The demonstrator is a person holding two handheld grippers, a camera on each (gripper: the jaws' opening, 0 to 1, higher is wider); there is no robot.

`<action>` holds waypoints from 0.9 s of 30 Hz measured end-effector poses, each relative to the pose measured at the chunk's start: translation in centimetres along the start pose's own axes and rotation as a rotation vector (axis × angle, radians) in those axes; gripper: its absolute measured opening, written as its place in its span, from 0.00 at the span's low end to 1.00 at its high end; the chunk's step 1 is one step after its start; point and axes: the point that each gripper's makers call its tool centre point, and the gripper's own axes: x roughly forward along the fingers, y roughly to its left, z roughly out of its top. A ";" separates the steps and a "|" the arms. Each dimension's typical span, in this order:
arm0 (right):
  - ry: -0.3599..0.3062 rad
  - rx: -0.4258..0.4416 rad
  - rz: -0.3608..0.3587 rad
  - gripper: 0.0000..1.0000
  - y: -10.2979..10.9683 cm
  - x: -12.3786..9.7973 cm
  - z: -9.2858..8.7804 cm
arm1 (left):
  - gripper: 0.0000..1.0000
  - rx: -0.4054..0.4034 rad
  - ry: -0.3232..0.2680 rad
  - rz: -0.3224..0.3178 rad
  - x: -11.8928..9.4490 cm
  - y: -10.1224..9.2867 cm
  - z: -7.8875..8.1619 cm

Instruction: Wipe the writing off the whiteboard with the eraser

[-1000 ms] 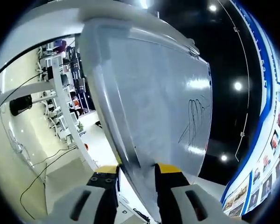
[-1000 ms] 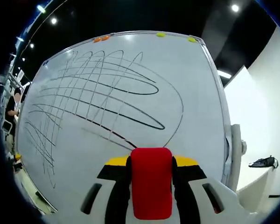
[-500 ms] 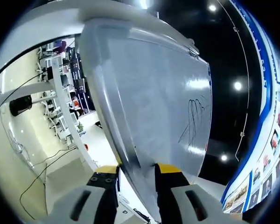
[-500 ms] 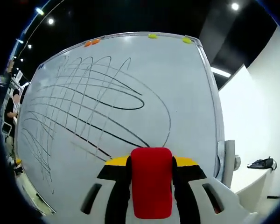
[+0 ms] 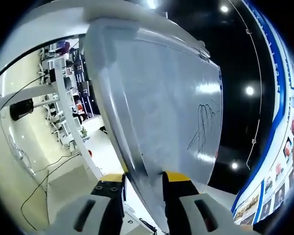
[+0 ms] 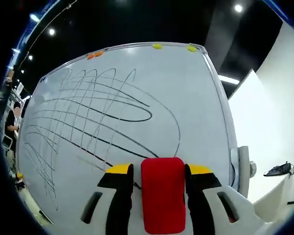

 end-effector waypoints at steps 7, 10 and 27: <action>0.002 0.087 -0.014 0.44 -0.8 -0.6 -0.5 | 0.32 -0.002 -0.001 -0.001 0.0 0.6 0.2; 0.009 0.101 -0.011 0.43 -0.9 -0.8 -1.0 | 0.32 -0.003 0.004 -0.003 0.2 1.2 0.4; 0.074 0.183 -0.041 0.36 -1.4 -1.0 -1.8 | 0.31 -0.010 0.003 -0.004 0.0 0.5 0.0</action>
